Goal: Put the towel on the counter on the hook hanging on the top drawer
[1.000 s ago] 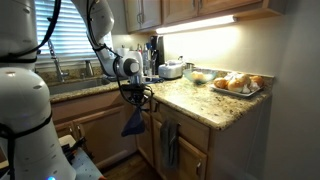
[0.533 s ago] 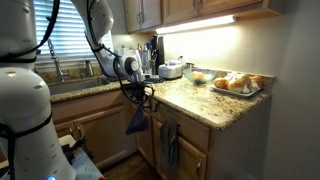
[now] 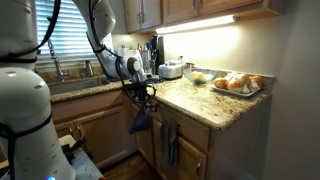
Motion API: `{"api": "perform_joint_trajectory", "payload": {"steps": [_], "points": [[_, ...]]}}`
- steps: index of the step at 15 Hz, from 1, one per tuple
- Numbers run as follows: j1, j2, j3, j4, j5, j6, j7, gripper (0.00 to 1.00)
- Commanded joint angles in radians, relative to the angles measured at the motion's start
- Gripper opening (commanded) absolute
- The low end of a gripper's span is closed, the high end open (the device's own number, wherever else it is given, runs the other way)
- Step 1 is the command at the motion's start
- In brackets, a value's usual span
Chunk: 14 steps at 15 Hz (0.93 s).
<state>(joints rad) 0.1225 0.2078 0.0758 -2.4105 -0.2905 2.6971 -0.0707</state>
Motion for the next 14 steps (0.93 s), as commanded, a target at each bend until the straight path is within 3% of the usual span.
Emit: {"api": "perform_joint_trajectory", "payload": {"steps": [1, 14], "points": [[0.011, 0.041, -0.024, 0.026, -0.032, 0.023, 0.040, 0.05], [0.025, 0.178, -0.041, 0.120, -0.019, 0.029, 0.026, 0.05]]}}
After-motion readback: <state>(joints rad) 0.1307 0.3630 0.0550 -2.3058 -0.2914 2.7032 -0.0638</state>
